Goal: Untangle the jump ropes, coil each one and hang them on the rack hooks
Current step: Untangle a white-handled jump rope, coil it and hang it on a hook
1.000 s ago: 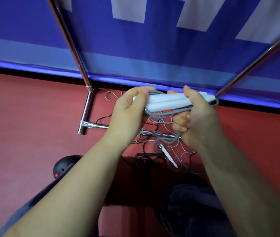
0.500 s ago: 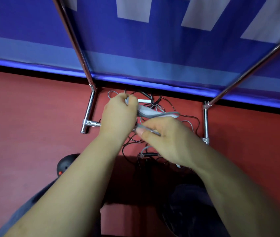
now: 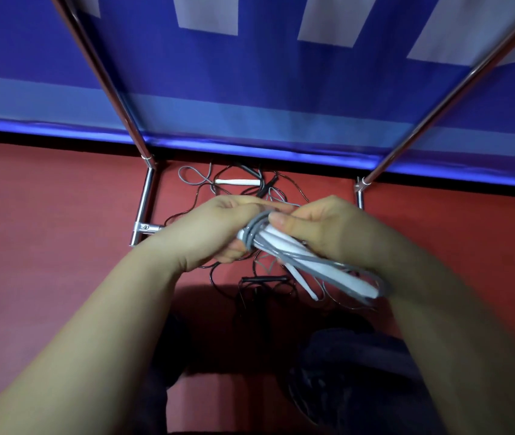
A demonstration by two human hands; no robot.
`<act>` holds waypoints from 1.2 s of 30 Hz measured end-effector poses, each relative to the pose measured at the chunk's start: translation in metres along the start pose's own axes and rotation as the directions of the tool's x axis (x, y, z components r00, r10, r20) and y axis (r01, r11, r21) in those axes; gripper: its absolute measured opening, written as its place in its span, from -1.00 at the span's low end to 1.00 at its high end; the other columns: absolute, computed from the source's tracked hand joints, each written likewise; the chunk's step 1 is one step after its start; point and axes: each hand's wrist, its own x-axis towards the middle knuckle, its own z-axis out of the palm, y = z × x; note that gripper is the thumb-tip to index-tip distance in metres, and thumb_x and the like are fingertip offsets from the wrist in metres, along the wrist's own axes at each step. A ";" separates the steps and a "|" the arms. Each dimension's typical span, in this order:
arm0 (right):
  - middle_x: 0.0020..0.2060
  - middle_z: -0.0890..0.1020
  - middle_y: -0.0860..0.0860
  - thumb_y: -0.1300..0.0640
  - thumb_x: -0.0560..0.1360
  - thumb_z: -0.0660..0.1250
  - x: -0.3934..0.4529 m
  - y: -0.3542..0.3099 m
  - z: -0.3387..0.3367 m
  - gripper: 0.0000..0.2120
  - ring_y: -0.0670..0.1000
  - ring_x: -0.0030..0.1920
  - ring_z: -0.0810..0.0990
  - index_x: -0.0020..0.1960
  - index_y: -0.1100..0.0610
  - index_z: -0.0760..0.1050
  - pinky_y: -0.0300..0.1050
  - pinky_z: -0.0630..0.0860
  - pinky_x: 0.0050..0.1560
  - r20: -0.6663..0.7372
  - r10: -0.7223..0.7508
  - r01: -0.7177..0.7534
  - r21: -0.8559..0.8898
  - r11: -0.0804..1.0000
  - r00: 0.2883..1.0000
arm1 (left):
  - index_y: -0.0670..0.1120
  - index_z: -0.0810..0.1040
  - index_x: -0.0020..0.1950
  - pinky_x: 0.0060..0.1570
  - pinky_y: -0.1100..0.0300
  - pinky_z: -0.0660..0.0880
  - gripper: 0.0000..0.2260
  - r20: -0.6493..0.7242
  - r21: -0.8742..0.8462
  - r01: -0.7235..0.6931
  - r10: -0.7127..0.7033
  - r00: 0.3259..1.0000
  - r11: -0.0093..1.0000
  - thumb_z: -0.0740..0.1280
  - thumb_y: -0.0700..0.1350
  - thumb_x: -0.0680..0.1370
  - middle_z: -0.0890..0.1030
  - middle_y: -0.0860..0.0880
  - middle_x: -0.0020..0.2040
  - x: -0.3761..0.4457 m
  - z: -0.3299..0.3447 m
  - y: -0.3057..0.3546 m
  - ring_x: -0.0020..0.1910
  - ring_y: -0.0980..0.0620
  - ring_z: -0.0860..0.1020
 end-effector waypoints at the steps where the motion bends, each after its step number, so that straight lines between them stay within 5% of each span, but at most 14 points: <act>1: -0.49 0.52 -0.04 -0.10 0.45 0.32 -0.002 -0.002 -0.002 -0.58 -0.15 -0.52 0.38 -0.31 0.26 0.60 -0.32 0.31 -0.47 0.059 0.008 -0.015 0.120 0.993 0.998 | 0.01 0.70 -0.14 -0.55 0.41 0.00 -0.66 0.011 -0.069 0.009 -0.008 1.000 0.998 0.14 -0.16 0.58 0.16 0.04 -0.58 0.000 0.003 0.002 -0.63 0.15 0.07; 3: -0.55 0.53 -0.09 -0.05 0.44 0.28 -0.004 -0.005 -0.005 -0.64 -0.16 -0.56 0.41 -0.38 0.16 0.61 -0.34 0.32 -0.51 0.185 -0.011 -0.064 0.397 0.916 0.983 | 0.00 0.67 -0.38 -0.58 0.38 -0.04 -0.66 0.040 -0.203 0.032 -0.025 0.999 0.979 0.18 -0.03 0.48 0.16 0.06 -0.65 0.001 0.007 0.007 -0.69 0.17 0.08; 6: -0.64 0.36 -0.07 -0.06 0.49 0.17 -0.002 -0.009 0.001 -0.58 -0.17 -0.66 0.21 -0.43 0.14 0.52 -0.35 0.09 -0.64 0.261 -0.055 -0.121 0.611 0.782 0.964 | -0.09 0.60 -0.48 -0.64 0.39 -0.05 -0.62 0.091 -0.397 0.044 -0.009 0.996 0.917 0.16 0.06 0.39 0.20 0.05 -0.68 0.004 0.011 0.011 -0.74 0.20 0.11; 10: -0.67 0.26 -0.06 0.05 0.63 0.00 0.008 -0.019 0.019 -0.54 -0.15 -0.69 0.11 -0.42 0.15 0.30 -0.35 0.01 -0.65 0.062 0.101 -0.119 0.502 0.857 0.993 | -0.10 0.60 -0.31 -0.68 0.42 -0.03 -0.67 0.017 -0.555 -0.001 0.012 1.000 0.832 0.14 0.04 0.44 0.24 0.04 -0.68 0.008 0.012 0.011 -0.75 0.21 0.13; 15: -0.67 0.35 -0.08 0.03 0.61 0.09 0.016 -0.019 0.037 -0.57 -0.16 -0.66 0.26 -0.38 0.08 0.47 -0.31 0.23 -0.55 -0.085 0.040 -0.020 0.230 0.973 0.996 | -0.07 0.36 -0.38 -0.72 0.42 0.00 -0.62 -0.275 -0.576 -0.095 -0.083 0.958 0.812 0.06 -0.03 0.62 0.17 0.06 -0.65 0.013 0.000 0.015 -0.72 0.19 0.08; 17: -0.57 0.40 -0.07 0.01 0.58 0.17 0.013 -0.019 0.042 -0.65 -0.10 -0.52 0.34 -0.29 0.10 0.55 -0.20 0.29 -0.38 -0.077 -0.054 0.058 0.043 0.997 0.996 | -0.06 0.35 -0.36 -0.67 0.40 0.01 -0.66 -0.420 -0.472 -0.137 -0.085 0.904 0.871 0.08 -0.09 0.61 0.18 0.08 -0.66 0.012 -0.006 0.017 -0.70 0.17 0.08; 19: -0.45 0.47 0.03 0.01 0.53 0.27 0.009 -0.018 0.044 -0.75 0.03 -0.40 0.39 -0.19 0.15 0.56 -0.12 0.37 -0.29 -0.087 -0.168 0.160 -0.085 0.983 0.982 | -0.08 0.42 -0.33 -0.61 0.36 0.07 -0.70 -0.568 -0.145 -0.122 0.018 0.823 0.982 0.10 -0.18 0.58 0.25 0.10 -0.67 0.011 -0.011 0.012 -0.69 0.14 0.13; 22: -0.42 0.49 0.05 0.04 0.48 0.36 0.004 -0.016 0.044 -0.81 0.05 -0.38 0.39 -0.18 0.17 0.56 -0.22 0.35 -0.33 -0.102 -0.289 0.268 -0.179 0.946 0.952 | -0.22 0.53 -0.21 -0.52 0.24 0.20 -0.74 -0.660 0.245 0.000 0.167 0.732 0.969 0.15 -0.15 0.58 0.40 0.00 -0.52 0.007 -0.021 0.002 -0.54 0.05 0.28; 25: -0.43 0.54 -0.02 0.05 0.40 0.45 0.003 -0.019 0.036 -0.94 -0.07 -0.42 0.42 -0.21 0.02 0.61 -0.23 0.38 -0.36 -0.175 -0.308 0.273 -0.201 0.941 0.935 | -0.20 0.58 -0.17 -0.56 0.26 0.21 -0.78 -0.566 0.376 0.089 0.153 0.810 0.923 0.19 -0.15 0.56 0.42 0.00 -0.48 0.004 -0.025 -0.001 -0.53 0.07 0.30; 29: -0.35 0.64 -0.02 0.00 0.27 0.55 0.000 -0.015 0.017 -0.82 -0.10 -0.35 0.55 -0.24 0.05 0.62 -0.22 0.48 -0.28 -0.272 -0.276 0.258 -0.100 0.961 0.922 | -0.15 0.62 -0.09 -0.65 0.38 0.12 -0.80 -0.306 0.312 0.021 0.080 0.949 0.950 0.21 -0.19 0.58 0.35 0.11 -0.64 -0.003 -0.017 0.005 -0.68 0.18 0.21; 33: -0.60 0.42 -0.09 -0.16 0.34 0.40 -0.004 -0.007 0.010 -0.62 -0.13 -0.57 0.35 -0.37 0.17 0.51 -0.29 0.30 -0.49 0.005 -0.038 0.038 -0.072 0.997 0.999 | -0.10 0.65 -0.06 -0.59 0.41 0.04 -0.78 -0.120 0.178 0.003 0.019 0.993 0.984 0.21 -0.14 0.59 0.28 0.03 -0.61 -0.006 -0.012 0.004 -0.66 0.13 0.13; 36: -0.57 0.48 -0.11 -0.14 0.39 0.31 -0.005 -0.009 0.010 -0.55 -0.19 -0.51 0.41 -0.33 0.27 0.50 -0.28 0.36 -0.36 0.045 -0.032 0.026 0.122 0.992 0.998 | -0.04 0.69 -0.18 -0.55 0.43 0.01 -0.67 -0.042 -0.023 -0.014 0.013 0.999 1.000 0.15 -0.11 0.60 0.18 0.02 -0.63 -0.005 -0.007 0.003 -0.67 0.14 0.07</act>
